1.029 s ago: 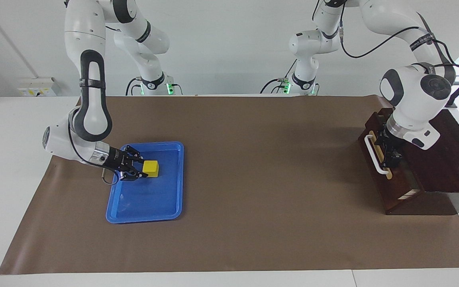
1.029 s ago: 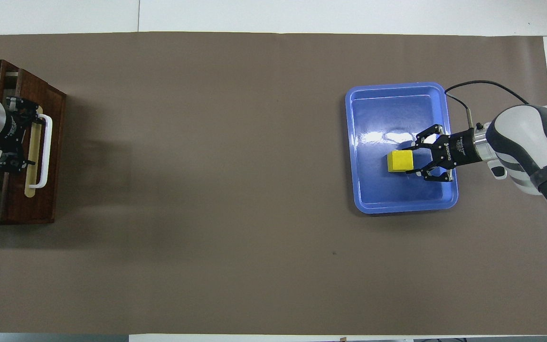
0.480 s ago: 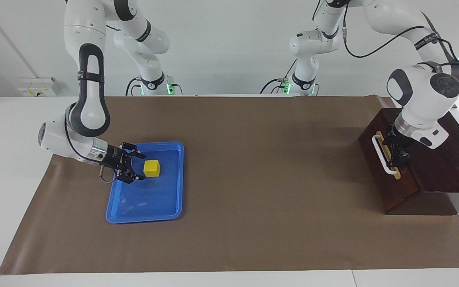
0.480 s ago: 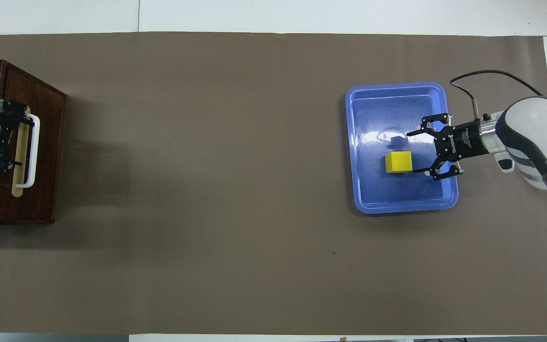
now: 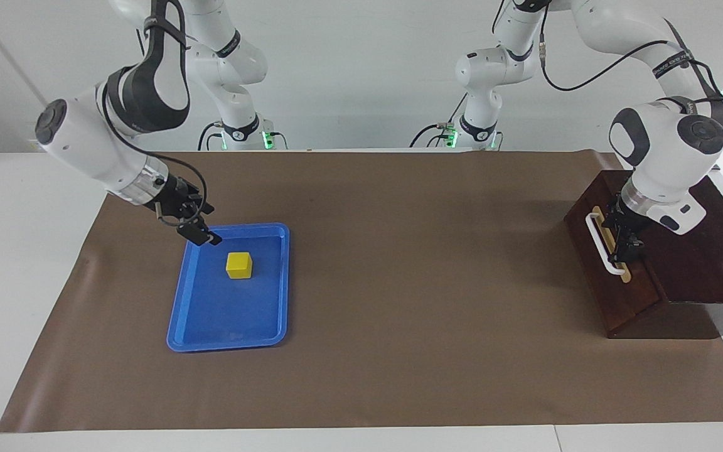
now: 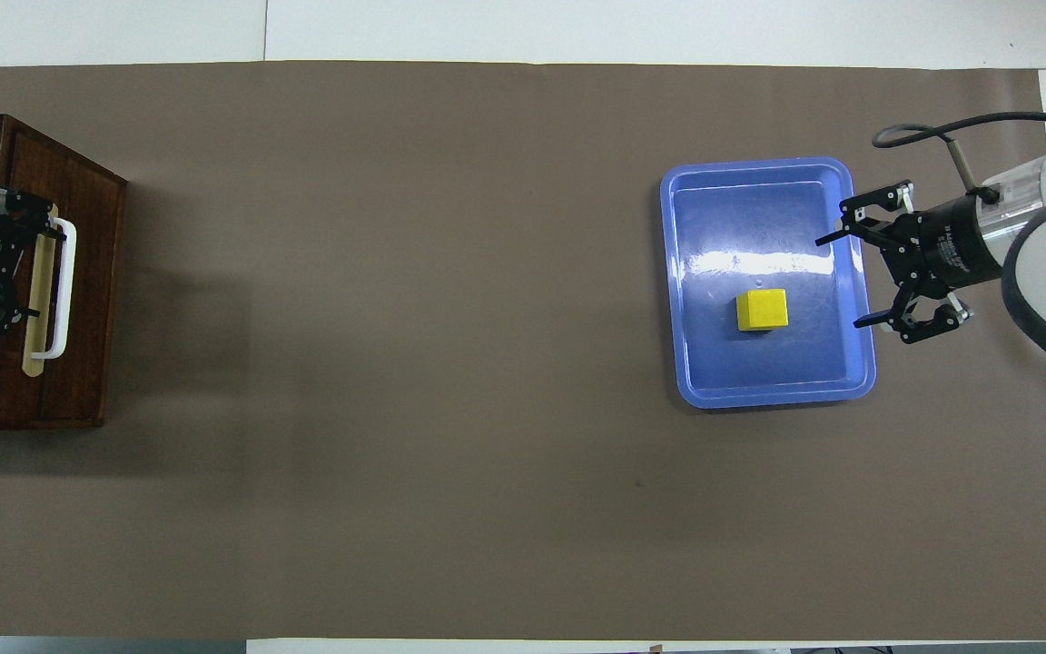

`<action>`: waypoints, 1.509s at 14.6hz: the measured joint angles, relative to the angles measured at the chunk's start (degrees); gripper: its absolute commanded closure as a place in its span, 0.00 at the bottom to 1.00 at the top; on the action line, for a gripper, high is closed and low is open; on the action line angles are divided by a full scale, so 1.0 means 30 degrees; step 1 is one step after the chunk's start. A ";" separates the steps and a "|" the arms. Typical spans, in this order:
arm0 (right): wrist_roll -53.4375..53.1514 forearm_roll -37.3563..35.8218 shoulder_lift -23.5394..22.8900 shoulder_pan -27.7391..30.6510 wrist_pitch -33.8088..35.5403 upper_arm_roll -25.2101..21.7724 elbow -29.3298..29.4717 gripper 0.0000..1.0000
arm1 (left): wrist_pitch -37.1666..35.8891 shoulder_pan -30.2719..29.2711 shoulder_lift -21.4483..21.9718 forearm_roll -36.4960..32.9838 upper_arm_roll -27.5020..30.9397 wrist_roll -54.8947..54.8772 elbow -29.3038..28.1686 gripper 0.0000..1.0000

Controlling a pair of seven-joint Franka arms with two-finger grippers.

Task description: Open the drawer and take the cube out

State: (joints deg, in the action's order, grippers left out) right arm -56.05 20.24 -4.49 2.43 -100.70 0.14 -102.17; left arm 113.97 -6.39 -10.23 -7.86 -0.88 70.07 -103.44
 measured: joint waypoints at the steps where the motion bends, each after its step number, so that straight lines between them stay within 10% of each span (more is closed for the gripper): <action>1: 0.0979 -0.0934 0.0533 -0.0103 0.0642 0.0042 0.0448 0.00 | -0.0574 0.0012 0.0108 -0.0001 -0.0067 -0.0264 0.0431 0.00; 10: 1.5327 -0.6220 0.3142 -0.0235 0.3522 0.0067 0.1007 0.00 | -0.4586 0.1114 0.1693 0.0796 -0.0743 -0.8496 0.2092 0.00; 22: 1.8437 -0.6897 0.3140 -0.0276 0.3498 0.0126 0.0966 0.00 | -0.8226 0.1407 0.3889 0.1859 -0.1948 -1.8983 0.2176 0.00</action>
State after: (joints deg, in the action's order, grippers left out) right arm -0.74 -0.45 4.93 1.60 -90.20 0.52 -99.27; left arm 89.29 -2.17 1.44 -2.29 -6.72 13.12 -96.91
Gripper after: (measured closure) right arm 0.000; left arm 0.000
